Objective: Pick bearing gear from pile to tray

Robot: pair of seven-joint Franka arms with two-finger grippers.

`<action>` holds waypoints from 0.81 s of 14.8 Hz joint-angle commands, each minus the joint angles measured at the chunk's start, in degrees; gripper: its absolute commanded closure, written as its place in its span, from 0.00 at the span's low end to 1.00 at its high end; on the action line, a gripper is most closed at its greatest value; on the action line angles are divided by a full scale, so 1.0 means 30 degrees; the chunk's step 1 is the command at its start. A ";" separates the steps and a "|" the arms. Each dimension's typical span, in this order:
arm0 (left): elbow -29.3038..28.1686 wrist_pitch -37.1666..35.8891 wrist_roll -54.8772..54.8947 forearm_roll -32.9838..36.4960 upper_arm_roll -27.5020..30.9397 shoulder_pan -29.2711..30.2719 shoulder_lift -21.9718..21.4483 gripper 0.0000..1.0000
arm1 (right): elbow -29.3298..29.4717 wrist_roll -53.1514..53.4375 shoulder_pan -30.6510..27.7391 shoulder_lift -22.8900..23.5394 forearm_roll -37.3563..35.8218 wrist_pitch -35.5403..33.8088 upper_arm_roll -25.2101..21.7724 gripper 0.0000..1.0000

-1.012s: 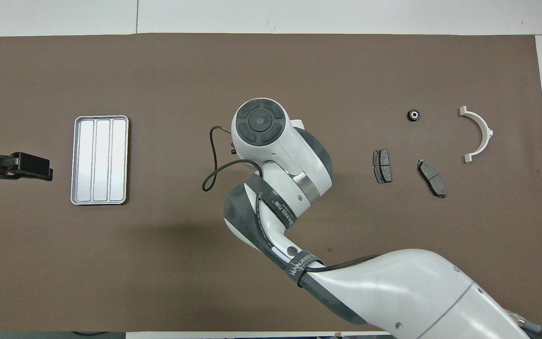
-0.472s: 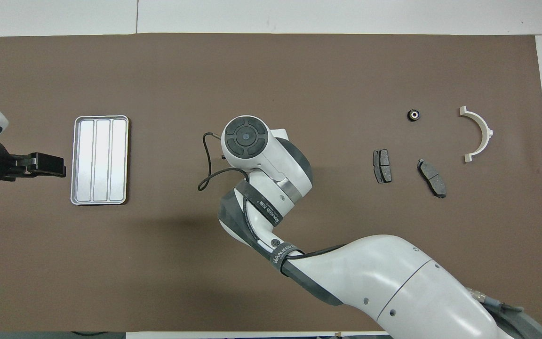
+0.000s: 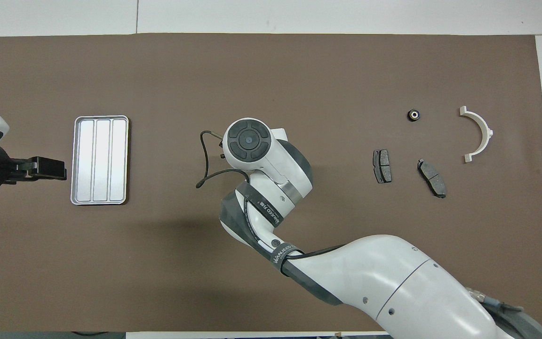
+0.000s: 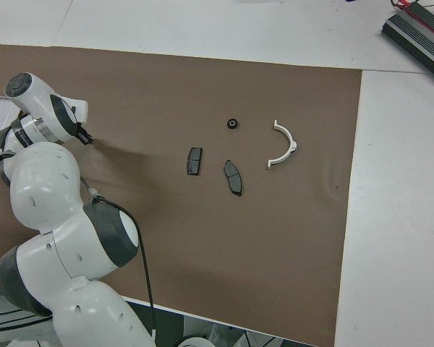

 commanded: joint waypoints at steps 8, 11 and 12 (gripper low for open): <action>-0.1843 0.1598 -0.0983 -0.0218 0.0109 -0.0540 -0.1119 0.00 | -0.1109 0.0496 -0.0387 -0.0171 -0.0594 0.1294 0.0049 0.58; -0.1726 0.1888 -0.1853 -0.0277 0.0050 -0.0714 -0.0769 0.00 | -0.0730 0.0496 -0.0329 -0.0375 -0.0623 -0.0049 -0.0038 0.36; -0.1697 0.2645 -0.3572 -0.0654 0.0079 -0.1556 -0.0477 0.00 | -0.0322 0.0467 -0.0358 -0.0405 -0.0681 -0.0635 -0.0039 0.32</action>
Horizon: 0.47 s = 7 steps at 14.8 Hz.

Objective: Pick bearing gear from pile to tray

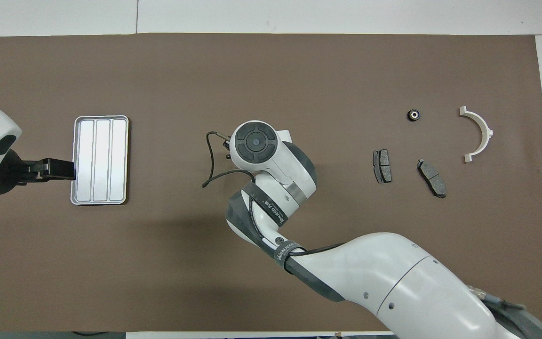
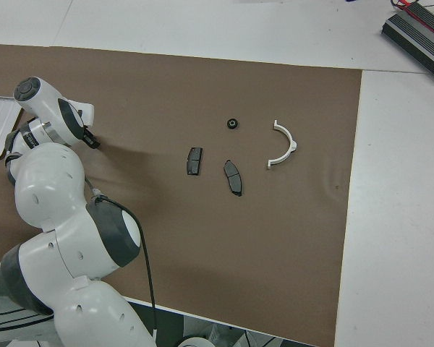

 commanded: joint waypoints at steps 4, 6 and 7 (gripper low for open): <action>0.0325 0.2932 -0.5699 -0.0655 0.0138 -0.4007 0.2082 0.00 | 0.1220 -0.0639 -0.2058 -0.1407 -0.0716 -0.3484 0.0147 0.13; 0.1436 0.3925 -0.7654 -0.0539 0.0168 -0.5439 0.4273 0.00 | 0.1132 -0.4492 -0.3727 -0.2403 -0.0540 -0.5325 0.0177 0.10; 0.1848 0.4655 -0.8681 -0.0509 0.0197 -0.5911 0.5242 0.00 | 0.1044 -0.7096 -0.4693 -0.2843 -0.0510 -0.6002 0.0178 0.10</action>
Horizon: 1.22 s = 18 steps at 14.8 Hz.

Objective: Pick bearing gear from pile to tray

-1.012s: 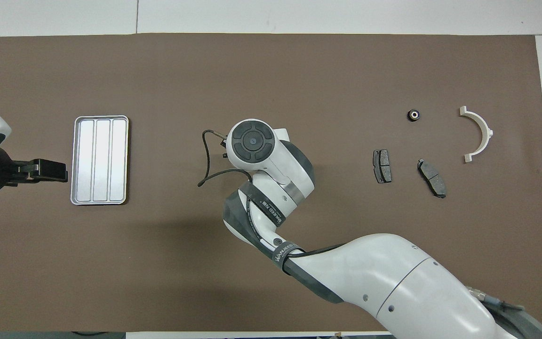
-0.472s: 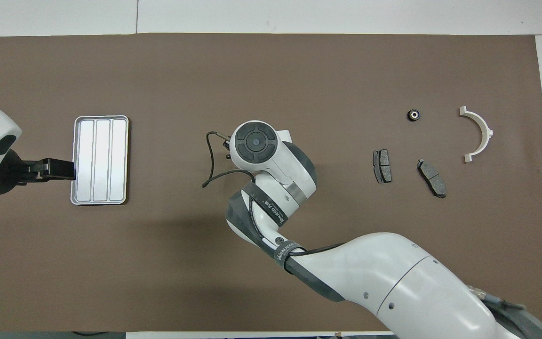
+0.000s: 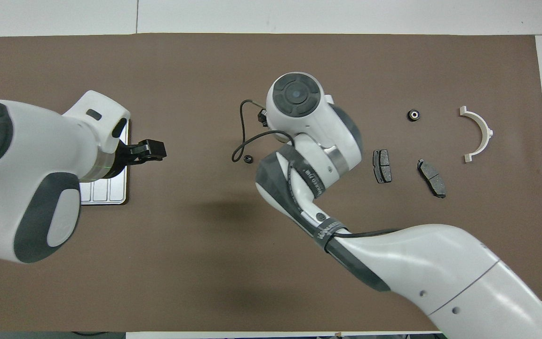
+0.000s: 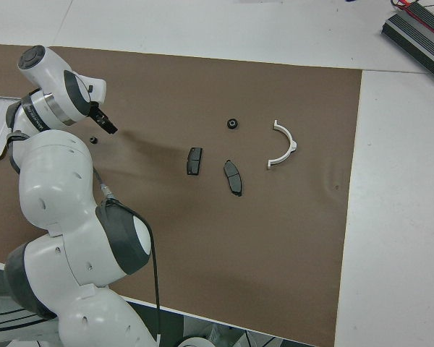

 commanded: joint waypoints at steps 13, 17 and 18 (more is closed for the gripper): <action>0.4347 0.4648 -0.7600 0.0768 0.0447 -0.5465 0.9146 0.01 | -0.4146 -1.4636 -0.9419 -0.1381 -0.0419 0.2037 0.0288 0.01; 0.3880 0.5117 -0.8041 0.1002 0.0418 -0.5615 0.9117 0.03 | -0.4498 -1.4461 -0.9566 -0.0911 -0.0390 0.2420 0.0288 0.01; 0.3646 0.5349 -0.8012 0.1031 0.0418 -0.5615 0.9117 0.04 | -0.4993 -1.4461 -0.9624 -0.0911 -0.0419 0.3147 0.0288 0.01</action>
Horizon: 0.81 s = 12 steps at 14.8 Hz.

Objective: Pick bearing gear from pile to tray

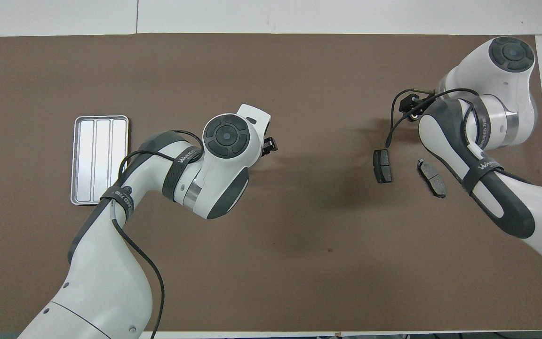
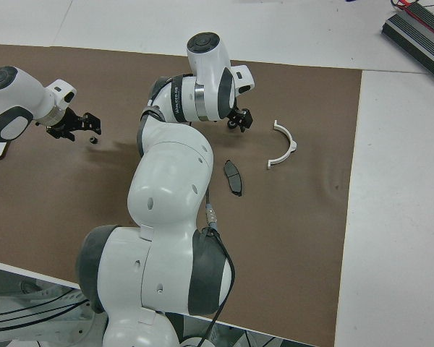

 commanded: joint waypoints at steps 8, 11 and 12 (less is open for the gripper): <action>-0.1702 0.2577 -0.0384 0.0421 0.0360 -0.0231 0.0016 0.06 | -0.1625 -0.0169 -0.0568 0.0237 -0.1065 0.3205 0.0233 0.03; -0.2084 0.3194 -0.0384 0.0421 0.0360 -0.0231 0.0016 0.07 | -0.1479 -0.0111 -0.0598 0.0296 -0.1154 0.3292 0.0233 0.05; -0.2230 0.3427 -0.0384 0.0421 0.0360 -0.0231 0.0016 0.07 | -0.1478 -0.0023 -0.0569 0.0325 -0.1154 0.3699 0.0233 0.05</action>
